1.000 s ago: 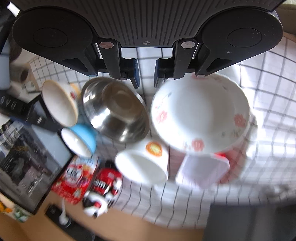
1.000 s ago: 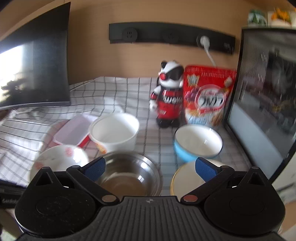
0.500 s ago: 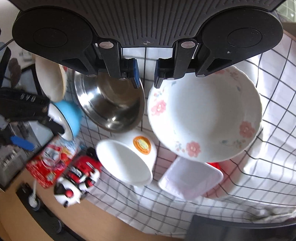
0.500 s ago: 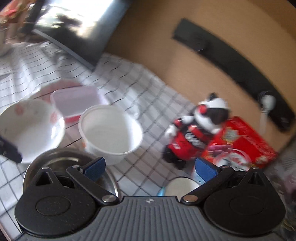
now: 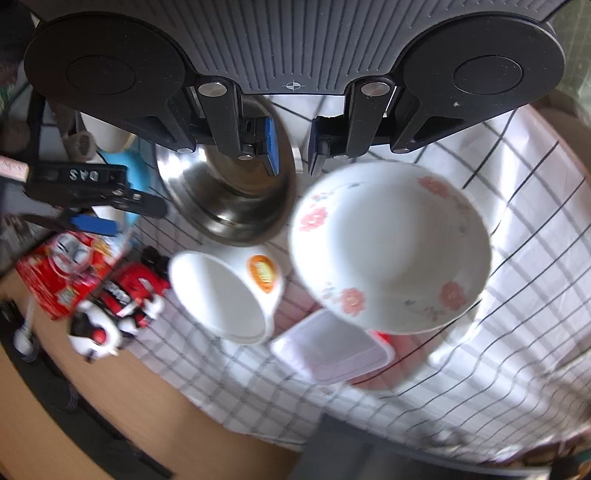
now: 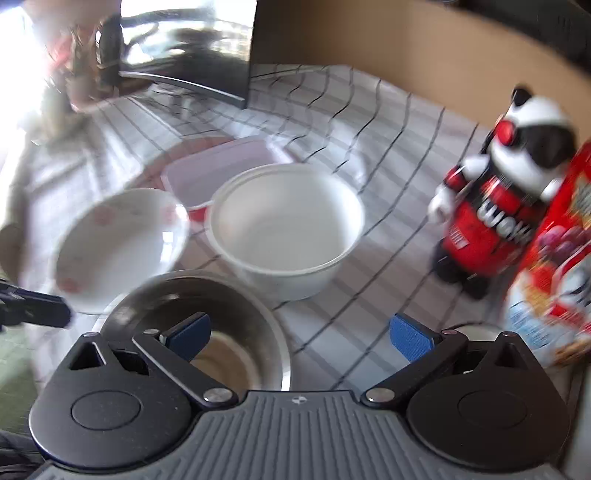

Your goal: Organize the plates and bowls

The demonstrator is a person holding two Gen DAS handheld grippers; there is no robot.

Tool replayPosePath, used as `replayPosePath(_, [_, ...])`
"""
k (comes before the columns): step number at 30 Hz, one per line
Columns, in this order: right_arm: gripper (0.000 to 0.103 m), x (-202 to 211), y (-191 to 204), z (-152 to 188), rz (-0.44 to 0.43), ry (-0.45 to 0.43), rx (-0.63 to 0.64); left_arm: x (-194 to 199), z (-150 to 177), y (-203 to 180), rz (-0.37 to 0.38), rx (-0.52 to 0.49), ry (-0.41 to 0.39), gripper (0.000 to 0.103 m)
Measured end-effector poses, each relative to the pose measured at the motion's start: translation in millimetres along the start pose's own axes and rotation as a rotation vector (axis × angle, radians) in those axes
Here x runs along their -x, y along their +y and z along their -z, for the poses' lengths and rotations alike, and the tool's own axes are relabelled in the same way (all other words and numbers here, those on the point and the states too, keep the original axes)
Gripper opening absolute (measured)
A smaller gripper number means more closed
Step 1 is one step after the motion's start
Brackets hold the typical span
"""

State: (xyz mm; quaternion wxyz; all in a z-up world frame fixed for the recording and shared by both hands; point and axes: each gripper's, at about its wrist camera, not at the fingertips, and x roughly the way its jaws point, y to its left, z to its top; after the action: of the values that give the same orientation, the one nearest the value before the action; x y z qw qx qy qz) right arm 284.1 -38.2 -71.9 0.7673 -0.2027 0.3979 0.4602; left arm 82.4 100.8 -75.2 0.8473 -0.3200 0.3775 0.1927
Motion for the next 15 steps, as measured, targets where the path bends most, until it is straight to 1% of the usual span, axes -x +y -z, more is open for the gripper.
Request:
replayPosePath(1, [0.103, 0, -2, 1, -0.024, 0.005, -0.013, 0, 1, -4, 0.008, -0.027, 0.005, 0.019])
replayPosePath(3, [0.103, -3, -5, 2, -0.043, 0.019, -0.032, -6, 2, -10, -0.003, -0.049, 0.024, 0.019])
replayPosePath(5, [0.101, -5, -7, 4, -0.079, 0.043, -0.052, -12, 3, -8, -0.029, -0.02, 0.033, 0.019])
replayPosePath(6, [0.099, -6, -9, 5, -0.097, 0.053, -0.058, -14, 2, -6, -0.04, 0.001, 0.032, 0.019])
replayPosePath(8, [0.084, -7, -12, 7, -0.105, 0.068, -0.072, -17, 1, -3, -0.069, 0.033, 0.025, 0.019])
replayPosePath(10, [0.078, -10, -15, 9, -0.101, 0.085, -0.089, -20, -1, -1, -0.085, 0.049, 0.02, 0.019])
replayPosePath(12, [0.078, -13, -17, 10, -0.102, 0.094, -0.099, -23, -1, -1, -0.076, 0.048, 0.027, 0.019])
replayPosePath(15, [0.078, -21, -14, 11, -0.099, 0.121, -0.097, -33, 1, -2, -0.065, 0.049, 0.062, 0.019])
